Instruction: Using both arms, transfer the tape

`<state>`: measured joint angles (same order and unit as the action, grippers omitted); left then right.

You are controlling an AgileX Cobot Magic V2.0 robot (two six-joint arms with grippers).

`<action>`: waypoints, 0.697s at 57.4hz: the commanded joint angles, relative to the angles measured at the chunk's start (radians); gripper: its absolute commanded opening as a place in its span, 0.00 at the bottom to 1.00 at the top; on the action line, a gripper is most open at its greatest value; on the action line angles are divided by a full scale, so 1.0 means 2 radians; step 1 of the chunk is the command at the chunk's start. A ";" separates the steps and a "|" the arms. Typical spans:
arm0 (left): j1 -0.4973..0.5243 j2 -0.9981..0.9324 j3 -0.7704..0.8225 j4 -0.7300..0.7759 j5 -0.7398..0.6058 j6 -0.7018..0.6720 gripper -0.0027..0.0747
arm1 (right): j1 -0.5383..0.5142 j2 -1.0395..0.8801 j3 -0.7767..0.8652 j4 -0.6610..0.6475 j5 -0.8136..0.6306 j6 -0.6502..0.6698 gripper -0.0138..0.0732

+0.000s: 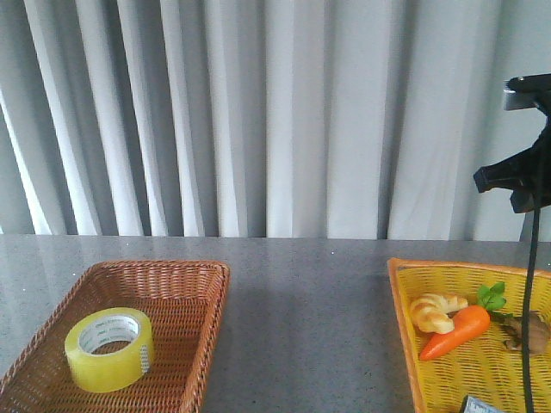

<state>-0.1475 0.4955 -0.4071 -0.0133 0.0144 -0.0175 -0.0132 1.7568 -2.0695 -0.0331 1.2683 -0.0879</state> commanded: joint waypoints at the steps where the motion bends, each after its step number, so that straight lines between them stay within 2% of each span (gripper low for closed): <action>1: -0.002 -0.069 0.081 -0.011 -0.117 -0.020 0.03 | -0.002 -0.024 -0.012 -0.004 -0.019 0.000 0.15; 9: -0.002 -0.165 0.170 -0.004 -0.115 -0.025 0.03 | -0.002 -0.024 -0.012 -0.004 -0.019 0.000 0.15; 15: -0.001 -0.220 0.212 0.038 -0.114 -0.025 0.03 | -0.002 -0.024 -0.012 -0.004 -0.019 0.000 0.15; 19: 0.012 -0.244 0.212 0.047 -0.082 -0.026 0.03 | -0.002 -0.024 -0.012 -0.004 -0.019 0.000 0.15; 29: 0.064 -0.262 0.213 0.038 -0.053 -0.026 0.03 | -0.002 -0.024 -0.012 -0.004 -0.020 0.000 0.15; 40: 0.075 -0.262 0.213 0.038 -0.023 -0.038 0.03 | -0.002 -0.024 -0.012 -0.004 -0.020 0.000 0.15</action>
<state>0.0004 -0.0110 0.0244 0.0724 0.0065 -0.0770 -0.0132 1.7568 -2.0695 -0.0331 1.2683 -0.0879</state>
